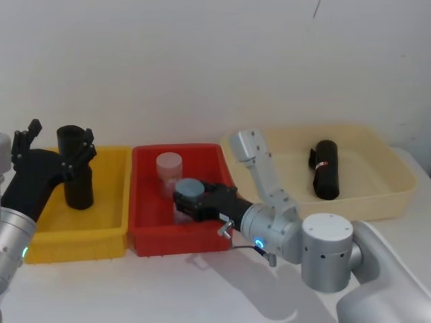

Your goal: Pick up the garbage bag with the one hand and transfer it to the other hand.

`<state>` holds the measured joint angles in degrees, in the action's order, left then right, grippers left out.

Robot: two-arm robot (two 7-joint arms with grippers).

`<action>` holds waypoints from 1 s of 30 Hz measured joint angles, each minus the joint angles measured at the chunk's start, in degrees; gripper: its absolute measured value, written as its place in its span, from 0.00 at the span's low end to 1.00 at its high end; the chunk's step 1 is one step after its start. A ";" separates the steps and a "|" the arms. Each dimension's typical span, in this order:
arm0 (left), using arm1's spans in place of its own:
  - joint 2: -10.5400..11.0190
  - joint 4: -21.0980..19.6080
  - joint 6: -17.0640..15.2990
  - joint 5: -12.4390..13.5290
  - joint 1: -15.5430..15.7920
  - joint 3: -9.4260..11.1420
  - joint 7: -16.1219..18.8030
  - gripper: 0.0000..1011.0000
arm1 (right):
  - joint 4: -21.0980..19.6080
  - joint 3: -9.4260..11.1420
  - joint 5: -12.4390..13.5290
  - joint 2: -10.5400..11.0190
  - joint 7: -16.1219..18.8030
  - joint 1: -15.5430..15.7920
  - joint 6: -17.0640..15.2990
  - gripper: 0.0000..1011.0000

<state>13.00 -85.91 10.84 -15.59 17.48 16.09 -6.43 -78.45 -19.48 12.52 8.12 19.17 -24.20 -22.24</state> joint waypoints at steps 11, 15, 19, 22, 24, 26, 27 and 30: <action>0.00 0.00 0.00 0.00 0.00 0.00 0.00 0.99 | -2.84 3.98 3.29 -1.13 -1.08 -0.16 2.92 0.65; 0.00 0.00 0.00 0.00 0.00 0.00 0.00 0.99 | -3.27 5.41 3.79 -1.27 -2.09 -0.59 4.77 0.65; 0.00 0.00 0.00 0.00 0.00 0.00 0.00 0.99 | -3.25 6.92 3.93 -1.21 -3.51 -1.28 6.96 0.65; 0.00 0.00 0.00 0.00 0.00 0.00 0.00 0.99 | -2.72 7.90 3.89 -1.02 -4.63 -1.88 8.48 0.65; 0.00 0.00 0.00 0.00 0.00 0.00 0.00 0.99 | -2.37 8.28 3.72 -0.89 -5.17 -2.17 9.19 0.65; 0.00 0.00 0.00 0.00 0.00 0.00 0.00 0.99 | -1.65 8.86 3.16 -0.57 -6.08 -2.70 10.40 0.66; 0.00 0.00 0.00 0.00 0.00 0.00 0.00 0.99 | -1.41 9.00 3.01 -0.46 -6.27 -2.86 10.66 0.66; 0.00 0.00 0.00 0.00 0.00 0.00 0.00 0.99 | -0.18 9.47 1.90 0.03 -7.42 -3.51 12.19 0.65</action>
<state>13.00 -85.91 10.84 -15.59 17.48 16.09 -6.43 -78.63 -10.01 14.41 8.16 11.75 -27.71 -10.06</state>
